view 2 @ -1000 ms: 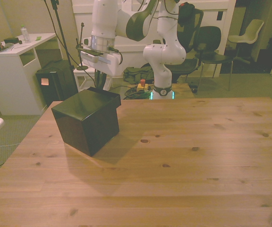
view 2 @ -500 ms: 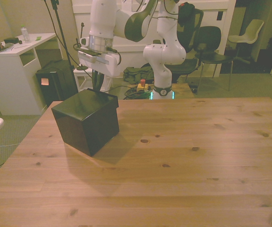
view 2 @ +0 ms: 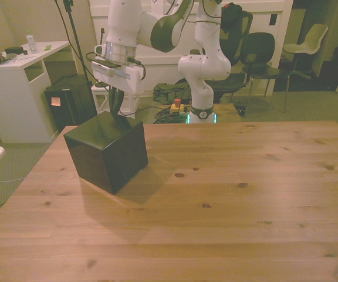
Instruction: Close the top drawer
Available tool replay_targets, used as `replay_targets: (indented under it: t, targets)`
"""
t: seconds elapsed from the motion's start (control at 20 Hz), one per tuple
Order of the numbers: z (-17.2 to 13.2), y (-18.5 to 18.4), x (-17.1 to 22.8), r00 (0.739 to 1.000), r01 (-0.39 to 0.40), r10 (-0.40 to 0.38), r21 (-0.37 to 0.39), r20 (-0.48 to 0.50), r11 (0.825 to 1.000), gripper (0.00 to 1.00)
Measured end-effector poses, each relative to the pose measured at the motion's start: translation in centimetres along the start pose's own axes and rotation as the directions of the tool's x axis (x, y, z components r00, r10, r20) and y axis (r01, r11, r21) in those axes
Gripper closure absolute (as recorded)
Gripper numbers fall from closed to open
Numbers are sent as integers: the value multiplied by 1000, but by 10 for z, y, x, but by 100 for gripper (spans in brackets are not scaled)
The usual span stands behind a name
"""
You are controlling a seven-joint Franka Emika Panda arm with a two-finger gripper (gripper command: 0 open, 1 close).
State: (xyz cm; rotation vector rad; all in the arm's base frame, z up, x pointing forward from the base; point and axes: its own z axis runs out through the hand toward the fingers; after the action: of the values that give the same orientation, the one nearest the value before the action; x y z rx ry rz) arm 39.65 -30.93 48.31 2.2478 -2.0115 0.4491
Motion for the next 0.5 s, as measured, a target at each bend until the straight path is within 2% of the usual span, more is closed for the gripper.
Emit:
replay_targets:
  t: [0.3,0.5]
  targets:
    - [0,-1,1,1000,7,-7,1,-2,1000,100]
    - [1,-9,-15,999,42,-42,1,7,999,100]
